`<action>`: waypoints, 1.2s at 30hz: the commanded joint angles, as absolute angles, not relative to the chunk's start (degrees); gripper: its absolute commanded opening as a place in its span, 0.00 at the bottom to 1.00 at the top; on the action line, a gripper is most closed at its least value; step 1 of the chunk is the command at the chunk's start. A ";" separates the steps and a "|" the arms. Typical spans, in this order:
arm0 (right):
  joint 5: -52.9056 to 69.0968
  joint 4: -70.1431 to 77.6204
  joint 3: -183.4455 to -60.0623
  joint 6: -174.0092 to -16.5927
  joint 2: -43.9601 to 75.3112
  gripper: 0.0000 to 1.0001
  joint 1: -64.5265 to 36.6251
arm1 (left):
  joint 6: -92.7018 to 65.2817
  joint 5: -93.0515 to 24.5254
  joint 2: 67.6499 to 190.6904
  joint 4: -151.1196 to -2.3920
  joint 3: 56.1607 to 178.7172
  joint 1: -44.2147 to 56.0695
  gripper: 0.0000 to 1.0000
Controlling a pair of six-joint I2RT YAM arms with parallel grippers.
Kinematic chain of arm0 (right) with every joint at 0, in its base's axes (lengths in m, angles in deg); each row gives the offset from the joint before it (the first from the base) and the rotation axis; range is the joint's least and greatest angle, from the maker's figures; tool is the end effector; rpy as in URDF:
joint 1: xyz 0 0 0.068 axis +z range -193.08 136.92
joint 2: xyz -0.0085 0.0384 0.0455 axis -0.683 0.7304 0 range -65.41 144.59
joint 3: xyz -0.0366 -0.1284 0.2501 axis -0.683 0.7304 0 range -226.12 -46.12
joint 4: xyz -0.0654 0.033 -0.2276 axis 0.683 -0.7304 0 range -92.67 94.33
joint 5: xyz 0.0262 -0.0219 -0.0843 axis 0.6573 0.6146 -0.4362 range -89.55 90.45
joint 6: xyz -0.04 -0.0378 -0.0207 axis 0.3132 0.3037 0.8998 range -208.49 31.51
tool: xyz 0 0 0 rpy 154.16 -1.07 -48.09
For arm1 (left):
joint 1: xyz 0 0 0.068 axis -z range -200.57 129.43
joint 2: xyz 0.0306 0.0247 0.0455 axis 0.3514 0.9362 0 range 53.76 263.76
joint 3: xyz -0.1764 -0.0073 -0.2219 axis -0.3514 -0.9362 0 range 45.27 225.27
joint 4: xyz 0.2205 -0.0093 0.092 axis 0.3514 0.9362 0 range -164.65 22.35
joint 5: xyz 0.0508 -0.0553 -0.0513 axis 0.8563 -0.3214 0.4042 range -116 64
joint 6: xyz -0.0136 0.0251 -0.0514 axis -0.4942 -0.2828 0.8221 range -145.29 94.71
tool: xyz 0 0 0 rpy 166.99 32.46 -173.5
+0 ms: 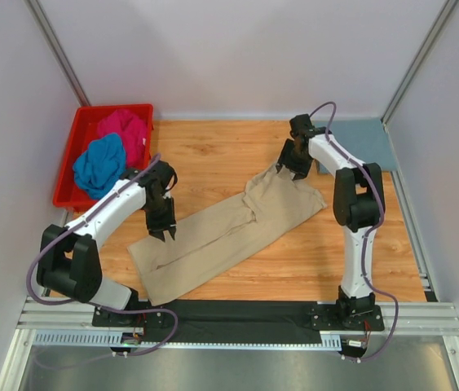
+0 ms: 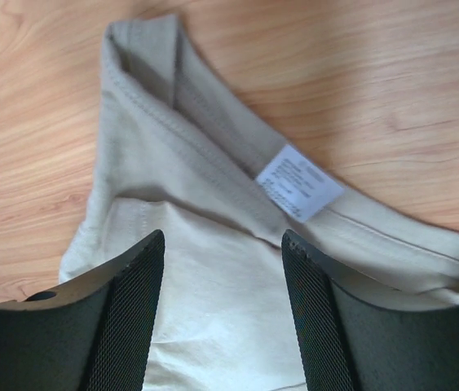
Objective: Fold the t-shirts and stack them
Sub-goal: Fold the tshirt
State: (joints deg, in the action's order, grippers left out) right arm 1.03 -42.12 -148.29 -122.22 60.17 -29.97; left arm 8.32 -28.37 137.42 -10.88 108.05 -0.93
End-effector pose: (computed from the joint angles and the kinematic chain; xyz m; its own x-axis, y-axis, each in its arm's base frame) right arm 0.4352 0.1018 0.1950 -0.8882 0.3634 -0.2810 0.3165 0.9275 0.1990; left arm 0.2144 -0.0785 0.2481 -0.9689 -0.2414 -0.0548 -0.2363 0.9679 -0.0858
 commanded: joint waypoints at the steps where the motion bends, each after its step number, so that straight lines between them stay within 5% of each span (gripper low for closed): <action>1: 0.99 -46.28 -151.23 -120.21 56.42 0.61 -31.30 | 6.45 -40.63 136.38 -19.27 105.56 0.34 0.40; 5: -4.73 -55.94 -149.49 -127.32 50.64 0.61 -32.53 | 4.77 -45.07 138.39 -23.14 107.23 4.64 0.40; 11: -1.57 -47.01 -126.49 -130.94 37.19 0.56 -39.72 | 4.94 -49.91 141.91 -27.54 108.20 10.17 0.40; 15: -0.34 -43.13 -121.45 -129.80 33.75 0.54 -42.19 | 4.86 -50.52 144.37 -28.85 106.53 12.73 0.40; 28: 1.95 -30.48 -111.86 -132.34 35.32 0.51 -47.64 | 4.51 -48.25 152.90 -26.32 105.03 15.20 0.39; 36: 3.97 -25.11 -110.19 -132.08 37.60 0.37 -48.44 | 4.42 -44.37 156.24 -24.03 105.30 15.11 0.38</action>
